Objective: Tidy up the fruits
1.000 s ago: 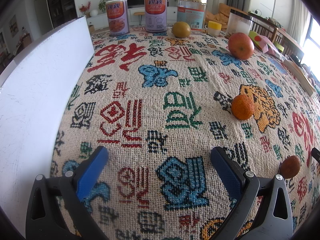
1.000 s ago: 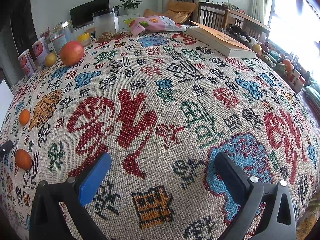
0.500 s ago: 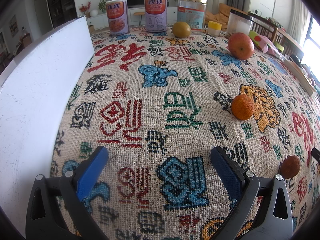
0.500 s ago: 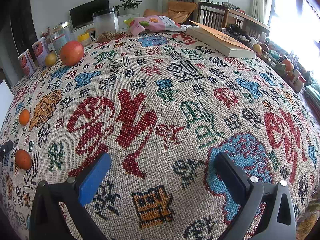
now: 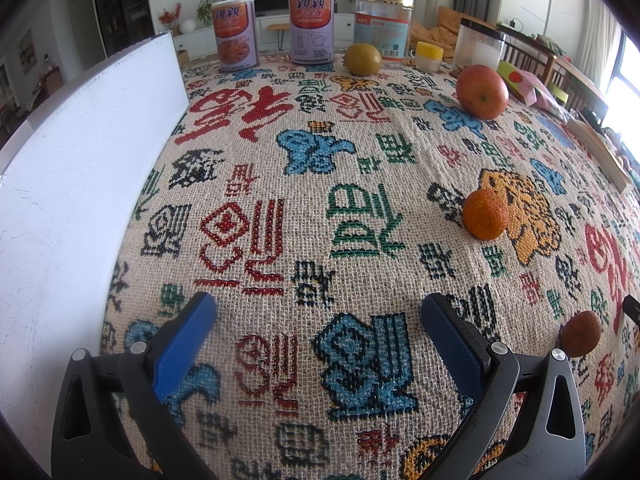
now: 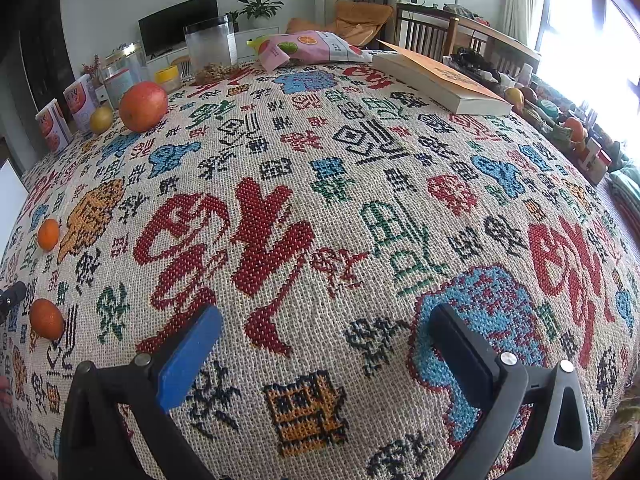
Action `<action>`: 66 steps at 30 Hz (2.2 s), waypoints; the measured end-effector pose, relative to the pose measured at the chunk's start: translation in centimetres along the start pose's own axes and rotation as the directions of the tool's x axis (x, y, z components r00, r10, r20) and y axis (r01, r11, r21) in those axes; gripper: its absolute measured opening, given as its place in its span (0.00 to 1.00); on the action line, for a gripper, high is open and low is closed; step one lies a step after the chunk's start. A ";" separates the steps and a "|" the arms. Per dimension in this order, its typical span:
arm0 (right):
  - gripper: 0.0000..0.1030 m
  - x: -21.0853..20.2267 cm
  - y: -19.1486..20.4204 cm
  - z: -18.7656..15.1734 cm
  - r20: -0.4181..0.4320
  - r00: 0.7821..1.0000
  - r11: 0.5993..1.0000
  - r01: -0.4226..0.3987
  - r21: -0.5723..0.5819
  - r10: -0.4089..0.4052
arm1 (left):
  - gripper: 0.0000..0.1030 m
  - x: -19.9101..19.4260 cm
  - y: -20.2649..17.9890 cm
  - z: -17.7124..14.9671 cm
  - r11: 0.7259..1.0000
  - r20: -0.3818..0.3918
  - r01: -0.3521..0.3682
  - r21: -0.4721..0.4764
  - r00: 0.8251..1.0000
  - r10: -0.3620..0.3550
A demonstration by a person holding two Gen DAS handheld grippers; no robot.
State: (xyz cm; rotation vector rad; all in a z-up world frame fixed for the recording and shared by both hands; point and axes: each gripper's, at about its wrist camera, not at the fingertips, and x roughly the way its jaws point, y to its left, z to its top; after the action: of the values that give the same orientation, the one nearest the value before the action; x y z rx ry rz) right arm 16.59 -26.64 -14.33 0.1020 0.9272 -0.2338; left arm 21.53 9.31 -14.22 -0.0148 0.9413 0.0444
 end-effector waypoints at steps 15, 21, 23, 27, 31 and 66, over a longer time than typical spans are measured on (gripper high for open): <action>1.00 0.0 0.0 0.0 0.000 1.000 1.000 -0.001 -0.001 0.001 | 0.67 1.0 -8.2 4.1 0.966 -0.039 0.181 0.185 0.983 -0.177; 1.00 0.0 0.0 0.0 0.000 1.000 1.000 -0.001 -0.001 0.001 | 0.28 0.7 -7.3 3.9 0.968 -0.003 0.190 0.161 0.981 -0.192; 1.00 0.0 -0.1 0.0 0.000 1.000 1.000 -0.001 -0.001 0.001 | 0.28 -0.3 -6.2 3.7 0.970 0.011 0.204 0.131 0.978 -0.207; 1.00 0.0 -0.1 0.0 0.000 1.000 1.000 -0.001 -0.001 0.001 | 0.28 -2.9 -3.4 2.5 0.977 0.040 0.173 0.122 0.983 -0.179; 1.00 0.0 -0.1 0.0 0.000 1.000 1.000 -0.001 -0.001 0.001 | 0.28 -3.4 -0.8 0.6 0.987 0.023 0.116 0.108 0.993 -0.120; 1.00 1.8 11.2 14.8 -0.066 0.924 0.898 -0.382 -0.220 0.377 | 0.98 -1.2 0.5 -1.3 0.999 0.010 0.014 0.041 1.000 -0.014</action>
State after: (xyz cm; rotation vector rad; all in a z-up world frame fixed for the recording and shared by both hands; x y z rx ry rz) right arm 31.86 -18.80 -7.05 0.0701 0.9300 0.2392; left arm 19.75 9.69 -14.04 0.0163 0.9319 0.0125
